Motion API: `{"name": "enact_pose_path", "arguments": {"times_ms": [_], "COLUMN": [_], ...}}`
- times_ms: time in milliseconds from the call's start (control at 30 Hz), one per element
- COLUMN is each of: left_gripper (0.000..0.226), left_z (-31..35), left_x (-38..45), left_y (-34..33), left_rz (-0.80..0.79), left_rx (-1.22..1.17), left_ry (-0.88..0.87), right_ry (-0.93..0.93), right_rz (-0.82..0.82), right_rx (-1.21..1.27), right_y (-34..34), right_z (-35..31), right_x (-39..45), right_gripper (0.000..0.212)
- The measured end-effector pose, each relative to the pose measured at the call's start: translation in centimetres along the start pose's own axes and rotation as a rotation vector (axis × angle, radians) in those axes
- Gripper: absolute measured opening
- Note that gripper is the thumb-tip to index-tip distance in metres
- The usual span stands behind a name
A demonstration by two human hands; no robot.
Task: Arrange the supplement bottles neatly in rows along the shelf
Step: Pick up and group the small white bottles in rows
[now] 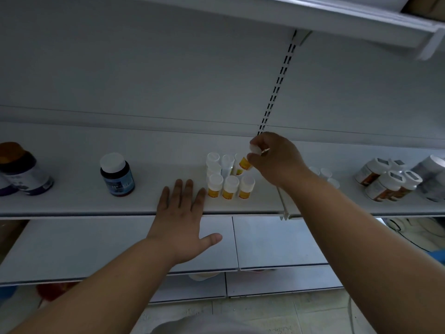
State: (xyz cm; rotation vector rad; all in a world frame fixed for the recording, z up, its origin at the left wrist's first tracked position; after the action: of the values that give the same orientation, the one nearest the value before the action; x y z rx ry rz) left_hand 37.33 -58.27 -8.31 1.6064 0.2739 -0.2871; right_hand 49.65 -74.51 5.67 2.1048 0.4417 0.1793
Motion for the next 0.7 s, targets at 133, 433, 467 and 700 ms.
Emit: {"name": "enact_pose_path", "arguments": {"times_ms": [133, 433, 467, 700], "left_gripper": [0.112, 0.109, 0.109, 0.11], "left_z": [0.0, -0.1, -0.1, 0.0], "left_x": [0.1, 0.1, 0.1, -0.1], "left_y": [0.0, 0.0, 0.0, 0.1], "left_rz": [0.008, 0.031, 0.029, -0.002], "left_rx": [-0.016, -0.01, -0.009, -0.01], "left_ry": [-0.003, -0.007, -0.008, -0.004], "right_ry": [-0.01, -0.042, -0.041, -0.007], "right_rz": [-0.1, -0.201, -0.203, -0.122], "right_rx": [-0.089, -0.142, -0.147, -0.219], "right_y": [-1.1, -3.4, -3.4, -3.4], "right_z": [0.6, 1.3, 1.2, -0.2], "right_x": [1.3, 1.9, 1.9, 1.5], "right_gripper": [0.029, 0.024, 0.026, 0.03]}}
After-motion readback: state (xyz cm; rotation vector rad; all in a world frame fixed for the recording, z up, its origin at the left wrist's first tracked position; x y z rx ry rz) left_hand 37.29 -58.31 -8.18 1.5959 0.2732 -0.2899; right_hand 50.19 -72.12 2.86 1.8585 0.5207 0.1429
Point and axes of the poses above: each hand's wrist, its own x-axis towards the middle knuckle, its own y-axis out of the back of the hand, z = x × y, the point moved 7 cm from there along x, towards the middle knuckle, and after that the axes turned 12 degrees about -z, right-handed, at the moved point
